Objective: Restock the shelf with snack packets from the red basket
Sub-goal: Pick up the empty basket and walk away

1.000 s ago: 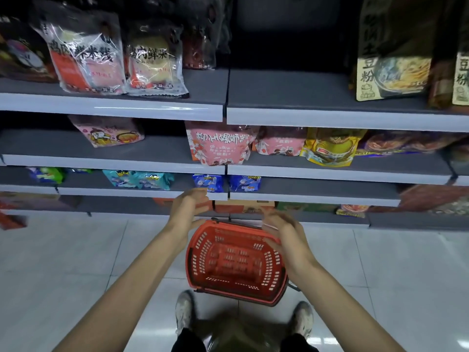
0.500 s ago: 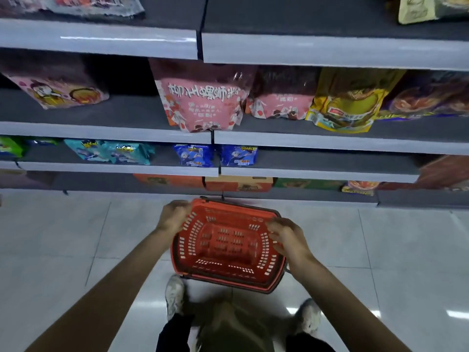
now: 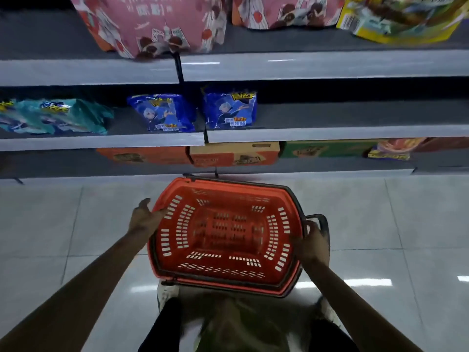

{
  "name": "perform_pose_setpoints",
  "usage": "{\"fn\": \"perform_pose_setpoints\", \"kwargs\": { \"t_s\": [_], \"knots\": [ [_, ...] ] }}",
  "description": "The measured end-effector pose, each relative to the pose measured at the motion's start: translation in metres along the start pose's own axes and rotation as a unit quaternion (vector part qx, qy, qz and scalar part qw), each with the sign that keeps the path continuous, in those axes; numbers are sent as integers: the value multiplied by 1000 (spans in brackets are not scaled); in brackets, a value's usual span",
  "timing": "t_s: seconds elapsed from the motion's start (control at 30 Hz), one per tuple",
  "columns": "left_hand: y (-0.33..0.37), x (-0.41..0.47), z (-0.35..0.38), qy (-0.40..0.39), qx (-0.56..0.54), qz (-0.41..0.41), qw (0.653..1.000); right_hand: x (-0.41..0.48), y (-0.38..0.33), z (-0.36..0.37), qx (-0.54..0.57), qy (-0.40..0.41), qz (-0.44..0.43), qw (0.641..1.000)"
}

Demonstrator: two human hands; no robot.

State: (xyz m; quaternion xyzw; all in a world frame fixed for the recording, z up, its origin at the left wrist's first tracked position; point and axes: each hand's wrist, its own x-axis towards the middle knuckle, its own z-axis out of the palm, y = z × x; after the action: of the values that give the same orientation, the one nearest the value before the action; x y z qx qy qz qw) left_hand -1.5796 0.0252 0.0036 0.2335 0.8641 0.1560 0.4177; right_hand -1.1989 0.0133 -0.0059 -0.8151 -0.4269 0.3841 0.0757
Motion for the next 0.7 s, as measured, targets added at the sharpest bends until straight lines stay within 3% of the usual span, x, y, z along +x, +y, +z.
{"fn": "perform_pose_setpoints", "kwargs": {
  "t_s": [0.27,0.37,0.53,0.7],
  "knots": [
    [-49,21,27,5,52,-5,999,29,42,51,-23,-12,50,998],
    [-60,31,28,-1,21,-35,999,46,60,60,-2,-6,65,998],
    [-61,41,27,2,-35,-90,995,53,68,44,29,-5,63,998],
    [-24,10,44,-3,-37,-54,998,47,94,3,67,2,94,993]
  ]
}}
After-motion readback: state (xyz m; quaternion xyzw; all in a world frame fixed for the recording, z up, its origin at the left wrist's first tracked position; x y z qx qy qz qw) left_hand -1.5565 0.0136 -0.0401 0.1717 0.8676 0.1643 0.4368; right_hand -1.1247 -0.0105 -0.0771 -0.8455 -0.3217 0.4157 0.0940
